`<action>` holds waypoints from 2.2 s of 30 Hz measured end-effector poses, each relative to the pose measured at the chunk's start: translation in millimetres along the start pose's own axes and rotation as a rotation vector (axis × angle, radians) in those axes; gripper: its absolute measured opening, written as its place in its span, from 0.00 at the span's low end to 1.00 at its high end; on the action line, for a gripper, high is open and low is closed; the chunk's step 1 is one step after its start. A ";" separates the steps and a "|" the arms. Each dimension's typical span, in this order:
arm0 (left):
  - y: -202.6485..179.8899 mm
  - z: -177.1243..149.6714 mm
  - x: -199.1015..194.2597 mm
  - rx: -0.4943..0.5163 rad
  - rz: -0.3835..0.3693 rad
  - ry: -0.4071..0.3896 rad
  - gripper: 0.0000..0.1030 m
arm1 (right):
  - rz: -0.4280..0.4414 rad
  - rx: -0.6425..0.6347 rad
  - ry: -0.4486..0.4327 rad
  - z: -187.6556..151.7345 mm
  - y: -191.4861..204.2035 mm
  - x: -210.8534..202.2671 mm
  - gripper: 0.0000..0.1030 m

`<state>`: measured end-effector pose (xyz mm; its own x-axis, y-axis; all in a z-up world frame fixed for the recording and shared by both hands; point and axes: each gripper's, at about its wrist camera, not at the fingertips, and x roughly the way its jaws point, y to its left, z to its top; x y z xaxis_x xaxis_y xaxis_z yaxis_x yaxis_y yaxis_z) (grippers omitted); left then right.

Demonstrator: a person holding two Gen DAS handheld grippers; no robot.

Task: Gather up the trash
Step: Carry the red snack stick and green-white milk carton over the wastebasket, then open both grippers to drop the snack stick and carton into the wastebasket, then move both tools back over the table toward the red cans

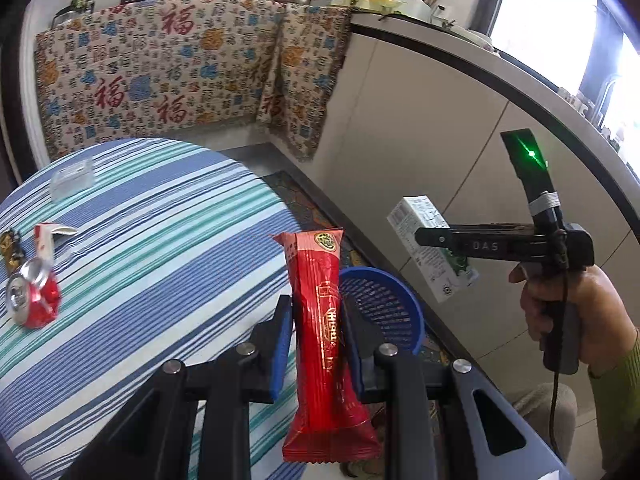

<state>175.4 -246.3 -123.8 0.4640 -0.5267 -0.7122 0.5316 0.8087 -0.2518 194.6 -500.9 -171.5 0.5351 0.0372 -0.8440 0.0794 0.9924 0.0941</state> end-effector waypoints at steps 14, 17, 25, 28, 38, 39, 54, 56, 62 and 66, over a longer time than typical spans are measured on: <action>-65.9 7.8 154.1 0.047 -0.057 0.117 0.24 | -0.022 0.180 0.013 -21.0 -103.3 57.4 0.47; -69.9 6.5 178.5 0.047 -0.062 0.140 0.24 | 0.001 0.213 0.025 -26.8 -116.3 67.1 0.47; -81.2 0.0 225.7 0.063 -0.058 0.188 0.24 | 0.016 0.255 0.036 -22.8 -136.2 80.6 0.47; -84.3 -4.8 237.4 0.076 -0.052 0.197 0.24 | 0.026 0.272 0.037 -21.8 -140.2 84.0 0.49; -82.1 -0.7 254.6 0.054 -0.016 0.175 0.67 | 0.025 0.336 -0.008 -21.4 -155.6 76.2 0.71; -79.4 1.4 249.2 0.046 -0.016 0.164 0.67 | 0.020 0.332 -0.014 -20.7 -155.3 74.6 0.71; 4.7 -43.3 38.0 0.018 0.044 0.032 0.68 | -0.064 -0.011 -0.198 -5.2 -20.1 24.3 0.82; 37.2 -58.4 15.4 -0.003 0.114 0.035 0.68 | 0.001 -0.063 -0.216 -7.0 23.3 19.2 0.84; 150.1 -96.9 -38.7 -0.150 0.361 0.035 0.68 | 0.207 -0.273 -0.149 -29.9 166.9 36.4 0.86; 209.9 -106.2 -52.9 -0.250 0.467 0.043 0.68 | 0.209 -0.403 -0.090 -42.5 231.9 60.9 0.86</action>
<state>187.2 -20.9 -208.6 0.5783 -0.0888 -0.8110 0.0876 0.9951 -0.0465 209.9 -263.5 -223.5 0.5772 0.2486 -0.7779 -0.3615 0.9319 0.0296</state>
